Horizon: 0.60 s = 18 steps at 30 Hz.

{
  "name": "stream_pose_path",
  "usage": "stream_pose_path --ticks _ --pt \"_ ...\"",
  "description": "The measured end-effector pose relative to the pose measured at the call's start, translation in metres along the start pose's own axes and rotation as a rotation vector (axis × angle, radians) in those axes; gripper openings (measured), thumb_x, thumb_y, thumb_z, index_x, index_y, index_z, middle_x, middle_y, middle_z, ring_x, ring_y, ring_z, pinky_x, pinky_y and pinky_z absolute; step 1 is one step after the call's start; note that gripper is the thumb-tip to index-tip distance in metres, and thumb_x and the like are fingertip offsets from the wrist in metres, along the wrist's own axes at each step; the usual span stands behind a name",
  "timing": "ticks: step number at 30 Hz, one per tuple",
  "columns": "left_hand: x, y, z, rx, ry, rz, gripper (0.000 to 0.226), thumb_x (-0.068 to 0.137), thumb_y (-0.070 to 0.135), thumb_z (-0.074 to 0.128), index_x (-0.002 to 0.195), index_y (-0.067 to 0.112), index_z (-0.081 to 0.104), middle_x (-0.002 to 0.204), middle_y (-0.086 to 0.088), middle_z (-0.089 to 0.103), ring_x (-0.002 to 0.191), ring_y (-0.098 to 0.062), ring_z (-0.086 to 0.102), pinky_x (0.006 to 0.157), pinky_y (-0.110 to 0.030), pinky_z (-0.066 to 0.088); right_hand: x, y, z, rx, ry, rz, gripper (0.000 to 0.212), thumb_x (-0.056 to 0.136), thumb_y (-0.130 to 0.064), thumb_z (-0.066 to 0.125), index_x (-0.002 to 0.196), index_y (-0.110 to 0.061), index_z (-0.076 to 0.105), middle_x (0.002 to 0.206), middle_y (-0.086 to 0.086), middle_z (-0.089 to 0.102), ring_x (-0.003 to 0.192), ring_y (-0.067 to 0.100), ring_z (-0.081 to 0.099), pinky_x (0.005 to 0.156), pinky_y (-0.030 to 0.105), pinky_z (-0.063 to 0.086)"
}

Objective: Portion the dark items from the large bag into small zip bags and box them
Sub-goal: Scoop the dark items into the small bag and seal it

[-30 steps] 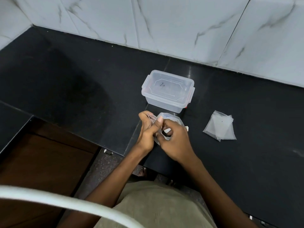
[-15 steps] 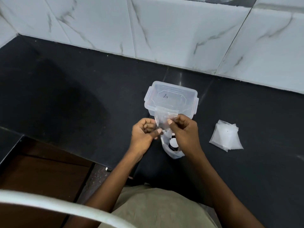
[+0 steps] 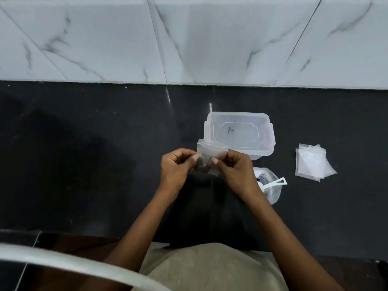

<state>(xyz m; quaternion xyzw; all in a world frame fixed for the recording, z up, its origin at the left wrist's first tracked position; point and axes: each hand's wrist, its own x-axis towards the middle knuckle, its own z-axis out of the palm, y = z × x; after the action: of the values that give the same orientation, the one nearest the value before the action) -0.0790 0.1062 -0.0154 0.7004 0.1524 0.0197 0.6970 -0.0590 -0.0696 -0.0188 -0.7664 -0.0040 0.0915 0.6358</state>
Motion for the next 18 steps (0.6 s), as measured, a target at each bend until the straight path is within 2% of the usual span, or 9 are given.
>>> stream_pose_path --ticks 4,7,12,16,18 --pt "0.003 -0.001 -0.007 0.009 -0.075 0.014 0.015 0.085 0.000 0.075 0.096 0.009 0.073 0.092 -0.009 0.076 0.083 -0.023 0.073 0.071 -0.031 0.061 -0.002 0.001 0.015 0.194 0.084 0.079 0.008 0.093 -0.006 0.070 0.088 -0.001 0.076 0.087 0.017 0.077 0.088 0.041 0.073 0.087 0.059 0.058" --pt "0.002 -0.002 -0.007 0.062 -0.033 0.004 0.016 0.078 -0.002 0.082 0.087 0.009 0.075 0.085 -0.009 0.076 0.083 -0.032 0.073 0.074 -0.039 0.063 -0.002 0.001 0.016 0.244 0.061 0.104 0.009 0.093 -0.004 0.070 0.088 0.001 0.075 0.088 0.019 0.077 0.084 0.031 0.073 0.087 0.054 0.057" --pt "0.001 0.003 -0.002 -0.059 0.008 -0.053 0.019 0.077 -0.012 0.077 0.082 0.005 0.072 0.079 -0.007 0.073 0.075 -0.017 0.071 0.072 -0.027 0.060 0.004 -0.003 0.006 0.202 0.040 0.097 0.005 0.089 -0.008 0.075 0.087 -0.004 0.077 0.085 0.011 0.078 0.080 0.023 0.074 0.077 0.037 0.058" --pt "0.000 0.002 0.006 -0.084 0.104 -0.128 0.020 0.079 -0.014 0.073 0.082 0.005 0.070 0.078 -0.007 0.072 0.075 -0.019 0.069 0.074 -0.030 0.061 0.010 -0.005 0.005 0.141 0.047 0.063 0.006 0.085 -0.006 0.080 0.080 -0.010 0.078 0.082 0.008 0.078 0.083 0.026 0.075 0.083 0.040 0.060" --pt "0.002 0.003 0.007 -0.055 0.077 -0.125 0.024 0.079 -0.015 0.072 0.084 0.008 0.070 0.079 -0.004 0.071 0.076 -0.014 0.068 0.073 -0.026 0.060 0.010 -0.003 0.004 0.072 0.007 0.052 0.006 0.084 -0.008 0.080 0.079 -0.010 0.077 0.080 0.005 0.078 0.080 0.023 0.075 0.082 0.041 0.061"
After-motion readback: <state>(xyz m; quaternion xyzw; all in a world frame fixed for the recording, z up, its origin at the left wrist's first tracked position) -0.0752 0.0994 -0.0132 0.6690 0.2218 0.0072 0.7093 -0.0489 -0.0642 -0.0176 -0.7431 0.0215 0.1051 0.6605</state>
